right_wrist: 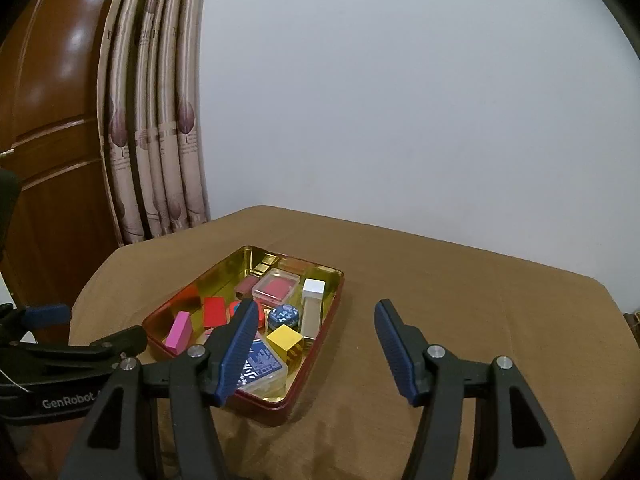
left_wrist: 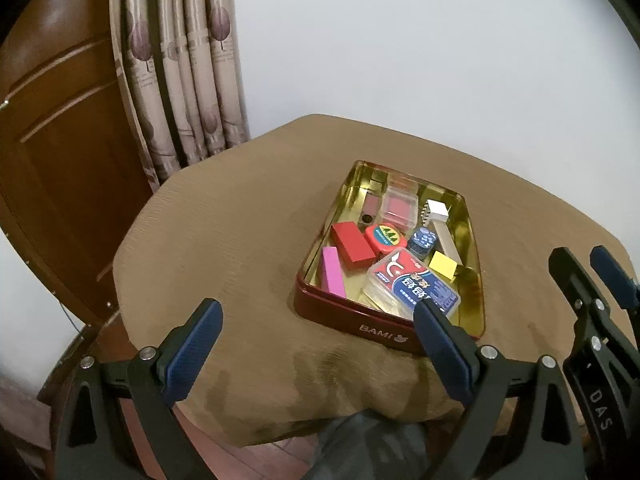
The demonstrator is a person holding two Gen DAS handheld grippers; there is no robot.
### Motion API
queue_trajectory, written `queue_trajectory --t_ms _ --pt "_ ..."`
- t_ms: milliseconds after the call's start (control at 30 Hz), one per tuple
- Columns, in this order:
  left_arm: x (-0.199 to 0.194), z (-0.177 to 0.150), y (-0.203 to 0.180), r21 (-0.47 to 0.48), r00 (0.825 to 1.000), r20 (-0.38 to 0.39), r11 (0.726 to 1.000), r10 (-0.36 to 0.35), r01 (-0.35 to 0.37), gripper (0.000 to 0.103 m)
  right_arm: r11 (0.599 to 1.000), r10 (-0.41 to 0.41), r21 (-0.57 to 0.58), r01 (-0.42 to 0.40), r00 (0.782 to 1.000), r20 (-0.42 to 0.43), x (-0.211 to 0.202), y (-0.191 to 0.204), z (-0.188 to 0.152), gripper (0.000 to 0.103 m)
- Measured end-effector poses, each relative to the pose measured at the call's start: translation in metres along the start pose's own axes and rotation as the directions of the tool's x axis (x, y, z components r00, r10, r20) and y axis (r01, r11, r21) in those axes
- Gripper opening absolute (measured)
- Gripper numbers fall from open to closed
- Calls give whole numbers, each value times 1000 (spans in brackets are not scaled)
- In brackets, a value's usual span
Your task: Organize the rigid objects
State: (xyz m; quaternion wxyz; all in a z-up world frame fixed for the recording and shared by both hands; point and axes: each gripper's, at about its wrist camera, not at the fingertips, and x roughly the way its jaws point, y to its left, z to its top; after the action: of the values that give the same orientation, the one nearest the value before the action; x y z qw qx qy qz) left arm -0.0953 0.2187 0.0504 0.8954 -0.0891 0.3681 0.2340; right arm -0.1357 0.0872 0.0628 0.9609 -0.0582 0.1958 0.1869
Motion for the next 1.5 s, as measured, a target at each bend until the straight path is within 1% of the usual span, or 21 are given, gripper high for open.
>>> queue_trajectory --t_ms 67,133,233,300,367,433,533,667,800,900,967,1133,1433,1500 --pt "2 1 1 3 1000 -15 1000 0 0 96 1000 0 -3 0 1000 0 -1 0 0 62" --pt "5 1 3 -2 1000 -23 1000 -17 17 99 1000 3 -3 -3 1000 4 -2 0 0 62" --pt "8 0 2 14 1000 -6 1000 4 -4 102 1000 4 -2 -4 1000 5 -3 -1 0 62" --pt "8 -1 2 7 1000 13 1000 8 -8 102 1000 2 -5 -2 1000 3 -2 0 -1 62" --pt "8 -2 0 20 999 39 1000 23 -24 102 1000 -7 -7 7 1000 3 -1 1 -2 62" --pt "11 -2 -2 36 999 32 999 21 -22 102 1000 -13 -5 13 1000 1 1 0 -3 62" --pt "17 -2 -2 28 1000 10 1000 -11 10 102 1000 -26 -3 26 1000 -1 5 -1 -4 62" --pt "19 -4 -1 26 1000 2 999 -23 23 102 999 -33 6 33 999 -21 13 -3 -7 62" --pt "17 -5 -4 34 1000 17 999 -19 18 102 1000 -30 -3 30 999 -38 19 -1 -9 62" --pt "16 -7 -5 31 1000 12 999 -26 25 102 1000 -28 -11 28 998 -48 23 0 -12 62" --pt "15 -7 -7 42 1000 20 999 -14 13 102 1000 -28 -9 27 998 -54 25 0 -13 62" --pt "9 -9 -10 63 999 39 998 -18 16 102 1000 -15 2 15 998 -65 28 -1 -14 62" --pt "5 -10 -12 75 999 45 997 -19 16 102 1000 -10 2 10 998 -69 27 0 -13 62" --pt "6 -9 -12 74 999 36 997 -16 14 102 1000 -14 2 14 998 -69 27 0 -12 62"
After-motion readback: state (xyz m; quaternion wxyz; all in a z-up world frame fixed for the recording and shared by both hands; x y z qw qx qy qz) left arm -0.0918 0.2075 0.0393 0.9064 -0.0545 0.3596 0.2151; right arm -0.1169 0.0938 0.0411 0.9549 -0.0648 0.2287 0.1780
